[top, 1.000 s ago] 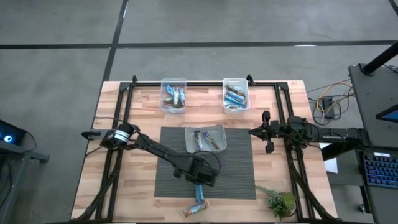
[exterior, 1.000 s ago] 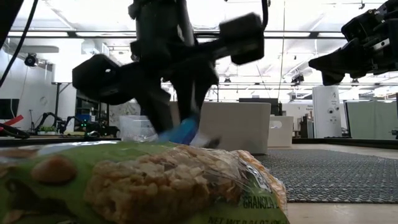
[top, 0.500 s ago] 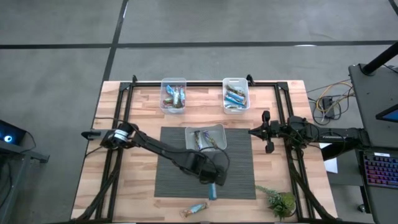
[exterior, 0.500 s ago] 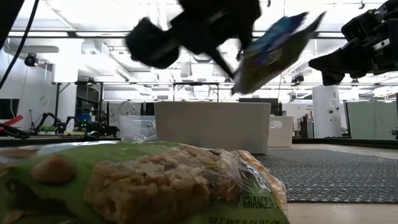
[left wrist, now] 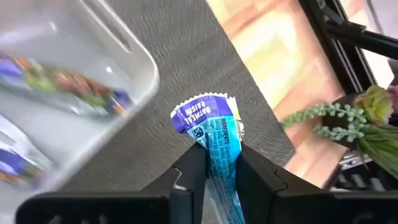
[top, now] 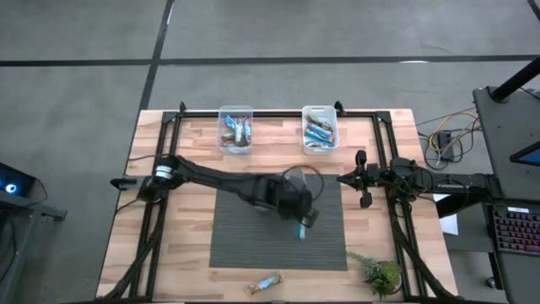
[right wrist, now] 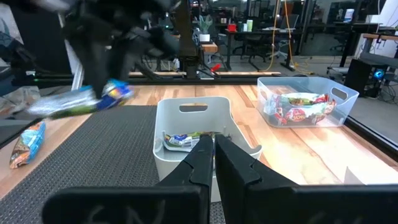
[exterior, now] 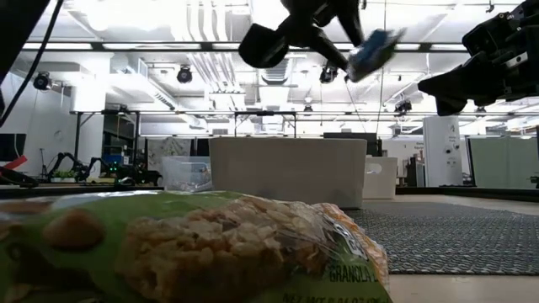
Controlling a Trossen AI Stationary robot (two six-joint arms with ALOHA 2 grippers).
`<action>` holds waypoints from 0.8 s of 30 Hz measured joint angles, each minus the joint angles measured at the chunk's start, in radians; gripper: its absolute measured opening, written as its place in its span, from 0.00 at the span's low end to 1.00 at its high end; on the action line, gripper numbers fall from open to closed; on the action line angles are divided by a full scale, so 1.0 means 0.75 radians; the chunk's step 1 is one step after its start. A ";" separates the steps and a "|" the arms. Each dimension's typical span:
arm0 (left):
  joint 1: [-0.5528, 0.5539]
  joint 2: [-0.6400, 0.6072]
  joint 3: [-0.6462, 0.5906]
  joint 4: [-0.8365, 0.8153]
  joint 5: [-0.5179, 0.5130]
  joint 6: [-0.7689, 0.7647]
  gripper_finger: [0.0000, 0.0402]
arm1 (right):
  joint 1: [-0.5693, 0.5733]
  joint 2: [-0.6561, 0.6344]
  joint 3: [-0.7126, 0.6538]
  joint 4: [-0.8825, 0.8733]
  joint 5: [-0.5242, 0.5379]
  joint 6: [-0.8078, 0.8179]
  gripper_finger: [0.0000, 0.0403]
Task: Pick and place Granola Bars by type
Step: Put the blue granola bar into the gray bin
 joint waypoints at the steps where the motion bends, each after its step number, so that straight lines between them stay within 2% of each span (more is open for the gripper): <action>1: 0.015 -0.011 -0.001 -0.011 -0.001 0.045 0.15 | 0.000 0.000 0.000 -0.001 0.000 0.000 0.02; 6: 0.071 -0.078 -0.002 -0.099 -0.006 0.239 0.15 | -0.001 -0.001 0.000 0.000 0.001 0.000 0.02; 11: 0.105 -0.149 -0.003 -0.254 -0.044 0.334 0.15 | 0.000 -0.001 0.000 0.000 0.000 0.000 0.02; 19: 0.150 -0.221 -0.019 -0.410 -0.180 0.338 0.15 | 0.000 0.001 0.001 0.001 0.000 0.000 0.02; 24: 0.203 -0.235 -0.050 -0.438 -0.233 0.237 0.15 | 0.000 -0.001 0.001 0.000 0.000 0.000 0.02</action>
